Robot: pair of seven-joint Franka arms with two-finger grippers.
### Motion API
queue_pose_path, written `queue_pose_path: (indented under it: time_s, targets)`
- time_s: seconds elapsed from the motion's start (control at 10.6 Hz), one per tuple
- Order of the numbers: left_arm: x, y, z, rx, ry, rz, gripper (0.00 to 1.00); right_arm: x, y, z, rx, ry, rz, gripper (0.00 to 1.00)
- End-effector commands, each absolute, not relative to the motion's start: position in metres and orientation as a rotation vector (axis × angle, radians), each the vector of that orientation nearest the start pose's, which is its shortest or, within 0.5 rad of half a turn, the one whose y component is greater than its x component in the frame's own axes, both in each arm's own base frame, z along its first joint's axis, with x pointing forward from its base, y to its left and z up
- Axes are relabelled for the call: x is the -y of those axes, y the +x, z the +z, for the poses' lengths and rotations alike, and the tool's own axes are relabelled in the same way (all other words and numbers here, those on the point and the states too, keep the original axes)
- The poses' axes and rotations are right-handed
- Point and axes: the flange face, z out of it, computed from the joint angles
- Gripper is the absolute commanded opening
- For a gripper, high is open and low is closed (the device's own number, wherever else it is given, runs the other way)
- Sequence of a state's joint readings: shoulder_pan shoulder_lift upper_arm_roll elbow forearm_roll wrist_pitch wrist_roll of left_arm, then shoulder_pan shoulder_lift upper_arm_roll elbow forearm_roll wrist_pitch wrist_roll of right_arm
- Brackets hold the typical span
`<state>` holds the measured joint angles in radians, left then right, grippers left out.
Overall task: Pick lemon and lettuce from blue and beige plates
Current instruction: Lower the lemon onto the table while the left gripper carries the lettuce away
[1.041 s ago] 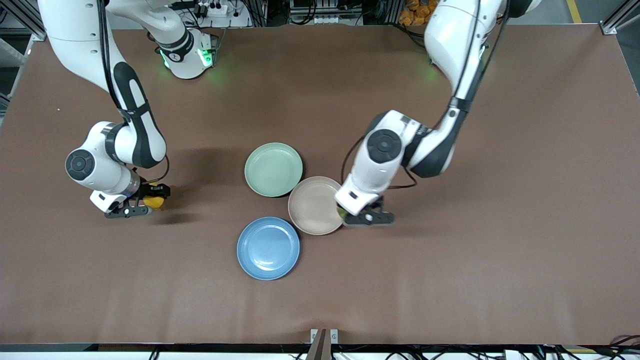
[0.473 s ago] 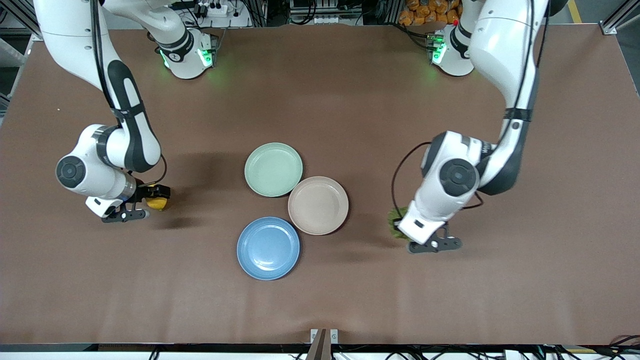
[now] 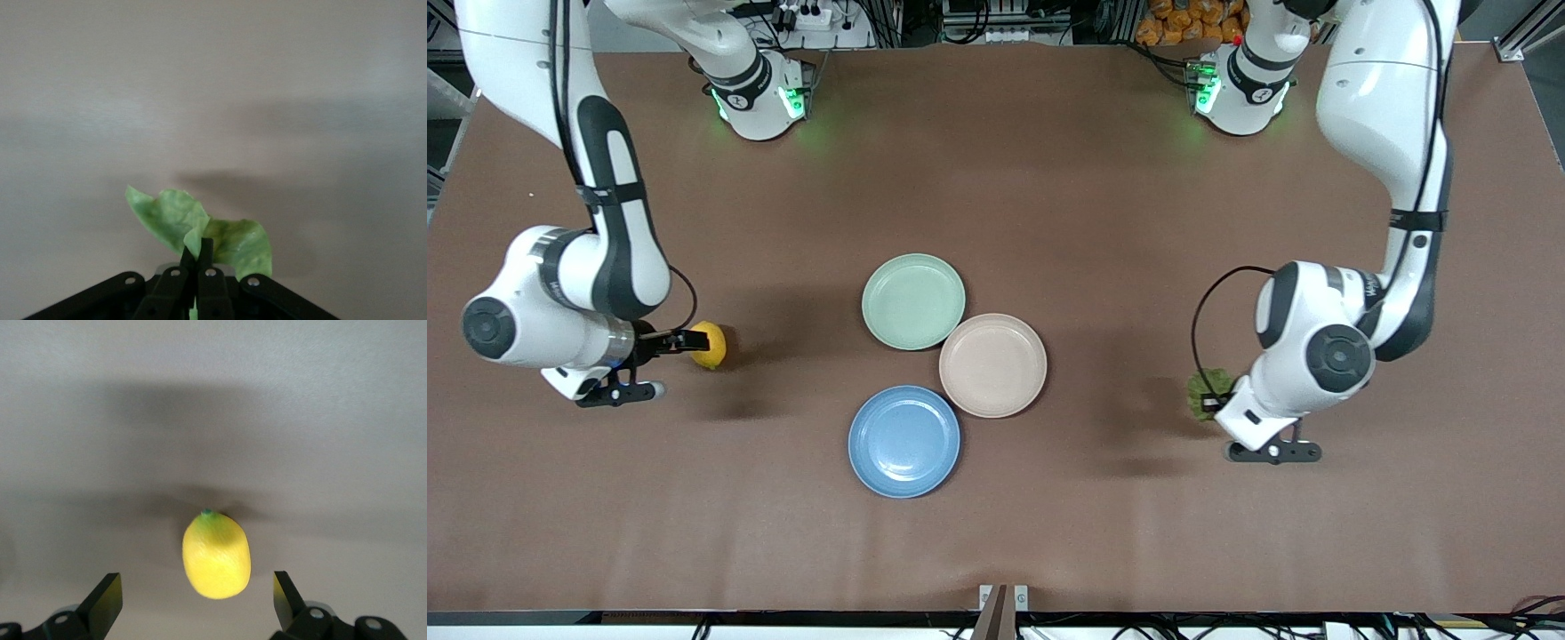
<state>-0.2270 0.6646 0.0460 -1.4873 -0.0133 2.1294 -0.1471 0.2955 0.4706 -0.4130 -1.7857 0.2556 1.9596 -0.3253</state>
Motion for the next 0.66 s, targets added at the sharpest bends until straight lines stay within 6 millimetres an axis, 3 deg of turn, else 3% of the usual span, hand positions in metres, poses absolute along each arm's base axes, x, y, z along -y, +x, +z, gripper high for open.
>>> queue_pose_path:
  time_s: [0.0, 0.09, 0.38, 0.57]
  targets:
    - [0.093, 0.703, 0.273, -0.105, -3.107, 0.066, 0.41, 0.045, 0.626, 0.327, 0.147, -2.999, 0.403, 1.00]
    - [0.087, 0.704, 0.267, -0.094, -3.105, 0.078, 0.99, 0.044, 0.624, 0.341, 0.154, -2.978, 0.443, 1.00]
    - [0.087, 0.693, 0.261, -0.064, -3.103, 0.118, 1.00, 0.031, 0.620, 0.392, 0.181, -2.937, 0.497, 1.00]
    - [0.088, 0.671, 0.274, -0.017, -3.102, 0.134, 1.00, 0.021, 0.611, 0.422, 0.155, -2.918, 0.509, 1.00]
